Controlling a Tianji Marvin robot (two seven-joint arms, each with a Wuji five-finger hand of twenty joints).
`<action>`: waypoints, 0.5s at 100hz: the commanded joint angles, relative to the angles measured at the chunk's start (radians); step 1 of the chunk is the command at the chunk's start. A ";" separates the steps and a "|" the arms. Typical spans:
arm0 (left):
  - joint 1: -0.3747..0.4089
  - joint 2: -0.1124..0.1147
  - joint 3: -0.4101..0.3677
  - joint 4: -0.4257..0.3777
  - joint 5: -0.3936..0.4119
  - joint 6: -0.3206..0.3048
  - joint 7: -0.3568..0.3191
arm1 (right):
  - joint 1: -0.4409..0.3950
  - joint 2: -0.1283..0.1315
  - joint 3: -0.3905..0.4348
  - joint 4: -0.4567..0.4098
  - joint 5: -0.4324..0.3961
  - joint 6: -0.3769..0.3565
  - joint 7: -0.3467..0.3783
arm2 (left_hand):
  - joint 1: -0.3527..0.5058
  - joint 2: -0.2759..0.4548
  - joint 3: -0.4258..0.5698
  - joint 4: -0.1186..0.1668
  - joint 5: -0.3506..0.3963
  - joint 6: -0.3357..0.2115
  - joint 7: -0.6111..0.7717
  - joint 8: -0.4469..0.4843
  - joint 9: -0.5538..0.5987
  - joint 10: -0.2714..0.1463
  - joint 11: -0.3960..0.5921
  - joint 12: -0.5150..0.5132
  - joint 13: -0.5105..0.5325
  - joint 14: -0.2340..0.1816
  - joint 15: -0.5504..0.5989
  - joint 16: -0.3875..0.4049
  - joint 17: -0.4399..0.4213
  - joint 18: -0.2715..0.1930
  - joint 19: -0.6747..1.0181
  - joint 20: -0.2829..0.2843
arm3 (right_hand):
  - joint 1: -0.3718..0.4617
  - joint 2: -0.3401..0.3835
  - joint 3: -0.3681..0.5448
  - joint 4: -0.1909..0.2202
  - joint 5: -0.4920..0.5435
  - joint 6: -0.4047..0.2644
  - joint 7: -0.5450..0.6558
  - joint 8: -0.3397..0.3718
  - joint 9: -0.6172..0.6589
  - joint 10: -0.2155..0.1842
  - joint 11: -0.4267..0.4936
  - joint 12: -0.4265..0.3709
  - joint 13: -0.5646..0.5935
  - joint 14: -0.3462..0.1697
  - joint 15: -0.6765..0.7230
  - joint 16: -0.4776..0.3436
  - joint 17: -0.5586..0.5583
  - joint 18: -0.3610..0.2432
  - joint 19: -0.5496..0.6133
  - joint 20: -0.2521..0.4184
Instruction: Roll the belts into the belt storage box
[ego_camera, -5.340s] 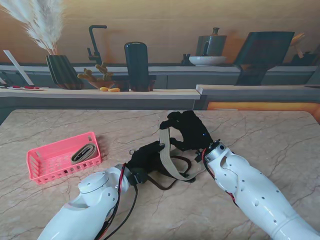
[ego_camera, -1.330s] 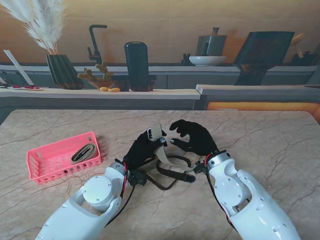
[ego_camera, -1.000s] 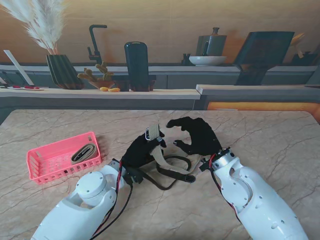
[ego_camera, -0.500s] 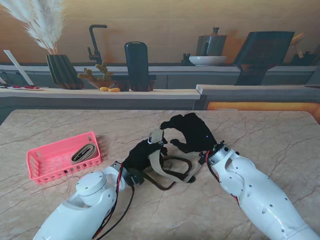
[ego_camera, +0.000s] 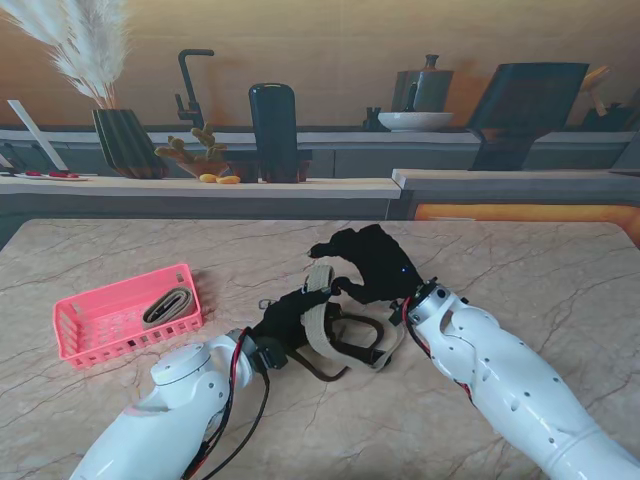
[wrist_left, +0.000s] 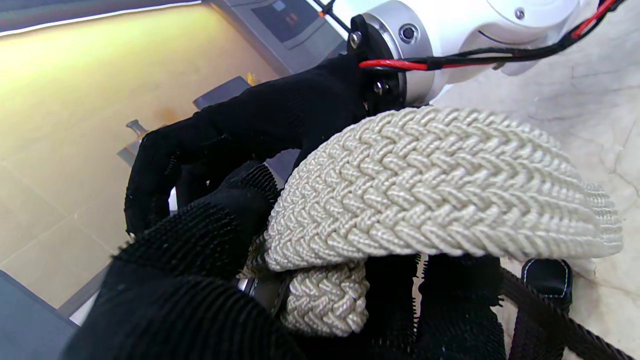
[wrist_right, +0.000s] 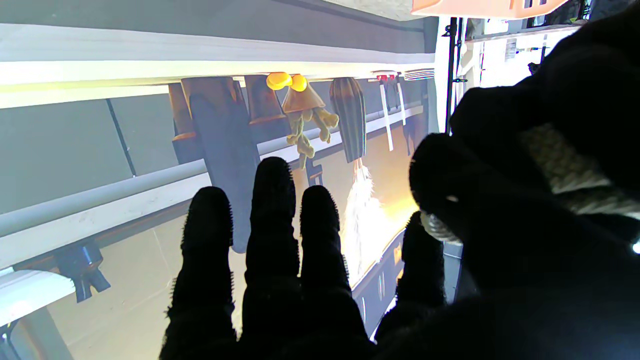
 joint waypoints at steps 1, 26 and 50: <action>0.007 -0.009 -0.001 -0.013 -0.005 0.012 0.006 | 0.010 -0.011 -0.012 0.009 0.000 -0.011 -0.003 | 0.084 0.064 0.018 0.012 -0.005 -0.053 0.058 0.013 -0.011 0.002 0.028 -0.011 0.027 -0.020 0.003 -0.020 -0.003 0.014 0.019 -0.008 | 0.011 0.058 -0.006 -0.008 -0.023 -0.019 0.073 0.011 0.031 -0.026 0.004 -0.009 0.006 -0.012 0.015 -0.017 -0.008 -0.022 0.029 -0.023; 0.013 -0.019 -0.020 -0.027 -0.073 0.073 0.051 | 0.035 -0.014 -0.048 0.033 -0.009 -0.039 -0.037 | 0.144 0.101 -0.083 0.021 -0.032 -0.037 0.058 0.007 -0.038 0.005 0.036 -0.018 0.016 -0.032 -0.017 -0.032 -0.006 0.005 0.004 -0.023 | 0.056 0.163 -0.079 -0.045 0.177 -0.060 0.191 -0.072 0.174 -0.066 -0.028 -0.013 0.066 -0.021 0.019 -0.028 0.024 -0.014 0.059 -0.053; 0.009 -0.027 -0.031 -0.028 -0.130 0.127 0.087 | 0.055 -0.014 -0.079 0.051 -0.018 -0.066 -0.048 | 0.161 0.107 -0.101 0.023 -0.035 -0.021 0.061 0.004 -0.039 0.017 0.042 -0.033 0.019 -0.026 -0.024 -0.041 -0.005 0.009 -0.003 -0.031 | 0.027 0.125 -0.043 -0.020 0.181 -0.058 0.199 -0.080 0.170 -0.042 -0.042 -0.017 0.083 -0.027 0.021 -0.027 0.033 -0.012 0.065 -0.063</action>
